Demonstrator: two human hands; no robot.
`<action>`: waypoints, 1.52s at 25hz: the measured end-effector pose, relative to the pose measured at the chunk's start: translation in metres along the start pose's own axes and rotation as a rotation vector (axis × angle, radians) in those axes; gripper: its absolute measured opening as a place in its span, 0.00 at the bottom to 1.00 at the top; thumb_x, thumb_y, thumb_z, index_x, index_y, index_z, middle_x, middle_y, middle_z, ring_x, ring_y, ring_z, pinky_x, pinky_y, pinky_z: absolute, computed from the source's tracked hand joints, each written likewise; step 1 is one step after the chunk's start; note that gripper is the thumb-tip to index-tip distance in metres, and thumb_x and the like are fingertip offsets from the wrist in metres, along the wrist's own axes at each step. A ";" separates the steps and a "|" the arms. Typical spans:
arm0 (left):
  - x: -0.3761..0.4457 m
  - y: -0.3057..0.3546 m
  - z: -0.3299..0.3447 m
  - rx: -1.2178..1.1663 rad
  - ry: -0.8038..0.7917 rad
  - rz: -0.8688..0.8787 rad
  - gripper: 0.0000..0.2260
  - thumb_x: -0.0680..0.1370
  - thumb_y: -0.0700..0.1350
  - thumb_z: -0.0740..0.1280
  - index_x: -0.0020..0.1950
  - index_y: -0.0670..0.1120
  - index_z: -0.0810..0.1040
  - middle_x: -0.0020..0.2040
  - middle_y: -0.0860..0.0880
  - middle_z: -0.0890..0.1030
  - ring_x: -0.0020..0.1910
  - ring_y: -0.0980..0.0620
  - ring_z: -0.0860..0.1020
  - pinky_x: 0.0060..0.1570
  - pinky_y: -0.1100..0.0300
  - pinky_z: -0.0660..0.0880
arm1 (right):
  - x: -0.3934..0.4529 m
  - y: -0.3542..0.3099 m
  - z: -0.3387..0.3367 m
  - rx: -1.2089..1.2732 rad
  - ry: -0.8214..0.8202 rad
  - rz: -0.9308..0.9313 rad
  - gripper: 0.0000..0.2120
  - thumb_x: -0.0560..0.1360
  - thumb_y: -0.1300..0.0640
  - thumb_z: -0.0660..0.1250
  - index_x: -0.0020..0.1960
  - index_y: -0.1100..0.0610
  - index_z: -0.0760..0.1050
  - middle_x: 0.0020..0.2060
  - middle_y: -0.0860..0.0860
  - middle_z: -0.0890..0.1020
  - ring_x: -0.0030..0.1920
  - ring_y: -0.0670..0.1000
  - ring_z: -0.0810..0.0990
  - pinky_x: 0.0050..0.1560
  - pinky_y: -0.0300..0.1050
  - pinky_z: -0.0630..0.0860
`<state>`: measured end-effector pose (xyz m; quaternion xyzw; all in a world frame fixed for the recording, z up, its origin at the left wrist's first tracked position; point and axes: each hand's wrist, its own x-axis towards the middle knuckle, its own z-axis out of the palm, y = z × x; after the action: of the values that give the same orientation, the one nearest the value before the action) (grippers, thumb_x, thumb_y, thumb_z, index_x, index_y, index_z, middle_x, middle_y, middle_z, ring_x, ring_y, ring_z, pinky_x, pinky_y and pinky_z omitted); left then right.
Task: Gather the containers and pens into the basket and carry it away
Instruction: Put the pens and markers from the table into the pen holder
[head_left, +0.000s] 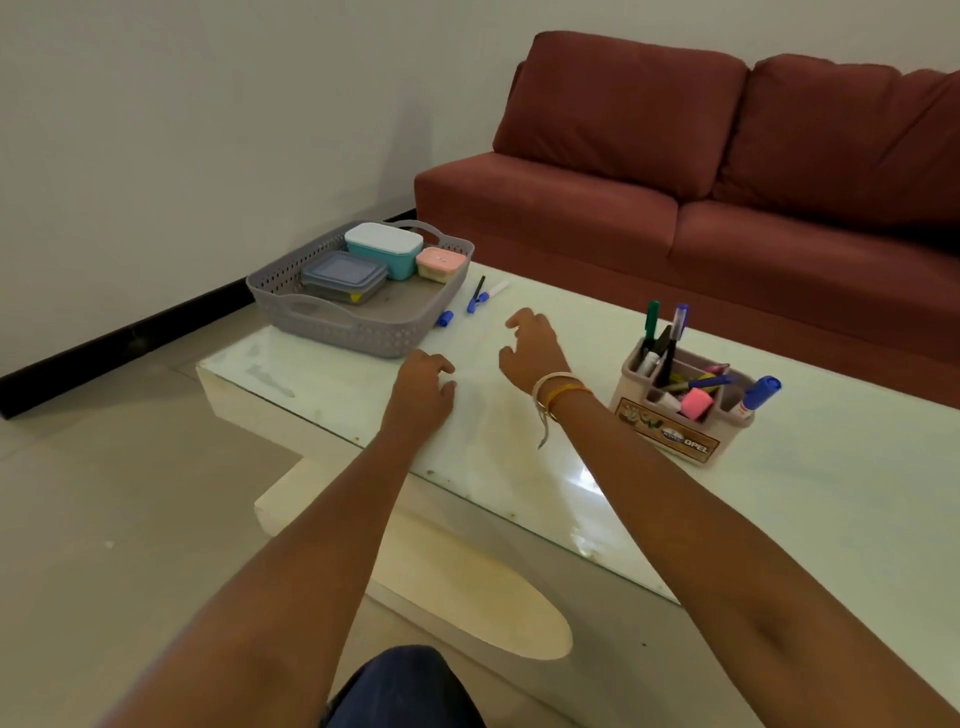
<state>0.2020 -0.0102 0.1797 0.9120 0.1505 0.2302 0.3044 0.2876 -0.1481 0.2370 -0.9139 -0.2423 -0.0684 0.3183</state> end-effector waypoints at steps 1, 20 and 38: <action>0.000 0.000 0.005 0.029 0.010 0.017 0.10 0.77 0.40 0.65 0.57 0.43 0.78 0.57 0.43 0.75 0.55 0.47 0.76 0.56 0.59 0.72 | 0.016 0.001 0.014 -0.015 -0.052 0.042 0.19 0.73 0.65 0.63 0.64 0.61 0.69 0.61 0.59 0.71 0.56 0.59 0.77 0.55 0.46 0.72; 0.060 -0.012 0.033 0.013 -0.029 0.141 0.09 0.74 0.39 0.66 0.52 0.46 0.80 0.50 0.49 0.76 0.37 0.53 0.76 0.41 0.66 0.70 | 0.173 0.061 0.062 -0.607 -0.067 -0.129 0.14 0.81 0.59 0.55 0.64 0.59 0.71 0.60 0.61 0.73 0.57 0.61 0.75 0.55 0.53 0.74; 0.059 -0.001 0.025 -0.032 0.093 0.068 0.06 0.75 0.36 0.65 0.45 0.37 0.81 0.42 0.40 0.82 0.41 0.45 0.79 0.45 0.57 0.74 | 0.119 -0.005 0.069 0.213 -0.305 0.225 0.20 0.65 0.51 0.77 0.53 0.60 0.82 0.49 0.57 0.84 0.46 0.53 0.80 0.43 0.43 0.75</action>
<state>0.2642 0.0032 0.1807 0.8998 0.1299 0.2850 0.3038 0.3869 -0.0549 0.2183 -0.8963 -0.1898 0.1327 0.3783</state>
